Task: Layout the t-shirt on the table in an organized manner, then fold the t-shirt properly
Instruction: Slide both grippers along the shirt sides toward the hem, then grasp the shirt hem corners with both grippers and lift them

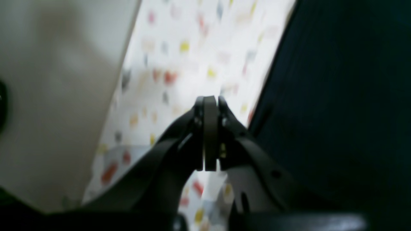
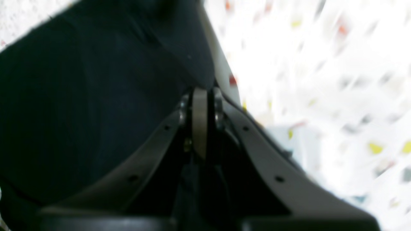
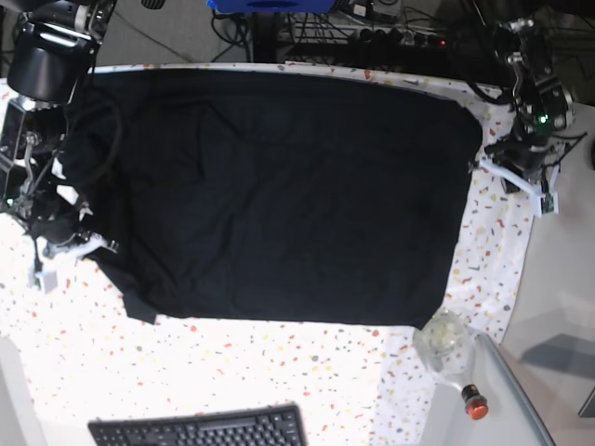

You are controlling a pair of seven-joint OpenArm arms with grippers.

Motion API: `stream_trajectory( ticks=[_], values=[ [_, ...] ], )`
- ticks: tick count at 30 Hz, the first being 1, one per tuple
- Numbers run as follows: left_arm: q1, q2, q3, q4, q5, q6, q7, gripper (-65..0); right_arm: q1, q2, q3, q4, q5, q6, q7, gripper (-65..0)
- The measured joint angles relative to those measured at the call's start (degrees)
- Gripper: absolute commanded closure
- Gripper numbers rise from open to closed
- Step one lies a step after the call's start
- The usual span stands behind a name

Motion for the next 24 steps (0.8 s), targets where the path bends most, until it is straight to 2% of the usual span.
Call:
stream_trajectory(
  ticks=[1, 2, 6, 7, 9, 11, 17, 22, 24],
  values=[
    [-0.9, -0.9, 1.2, -0.3, 0.0, -0.2, 0.0, 0.0, -0.2, 0.0, -0.1, 0.8, 0.1, 0.0, -0.1, 0.0],
    [-2.0, -1.6, 2.5, -1.0, -0.2, -0.3, -0.1, -3.9, -0.4, 0.0, -0.1, 1.3, 0.2, 0.0, -0.2, 0.0],
    [-9.2, -4.1, 7.2, -9.1, -0.3, -0.2, -0.5, -40.6, -1.1, 0.0, -0.1, 1.9, 0.0, 0.0, -0.3, 0.0],
    [-11.6, -4.2, 8.0, -12.5, -0.4, -0.2, -0.5, -48.4, -1.3, 0.0, -0.1, 1.9, 0.1, 0.0, -0.4, 0.0],
    [-16.3, -4.0, 8.5, -19.2, -0.5, 0.0, -0.3, -58.9, -1.4, 0.0, -0.1, 1.9, 0.0, 0.0, -0.3, 0.0],
    [-20.2, -3.7, 8.9, -24.7, -0.6, -0.1, -0.3, -61.2, -1.6, 0.1, -0.1, 1.9, 0.0, 0.0, -0.2, 0.0],
    [-30.0, -4.1, 8.9, -35.6, 0.2, 0.4, -0.9, -59.9, -1.6, 0.2, -0.2, 1.9, 0.0, 0.0, -0.2, 0.0],
    [-34.2, -4.0, 17.2, -43.8, -0.5, 0.4, -1.6, -59.9, -1.6, 0.2, -0.2, 1.9, -0.1, 0.0, -0.2, 0.0],
    [-34.1, -3.7, 20.2, -46.1, -0.6, -0.3, -4.9, -59.9, -1.6, 0.2, -0.2, 1.9, 0.0, 0.0, -0.2, 0.0]
  ],
)
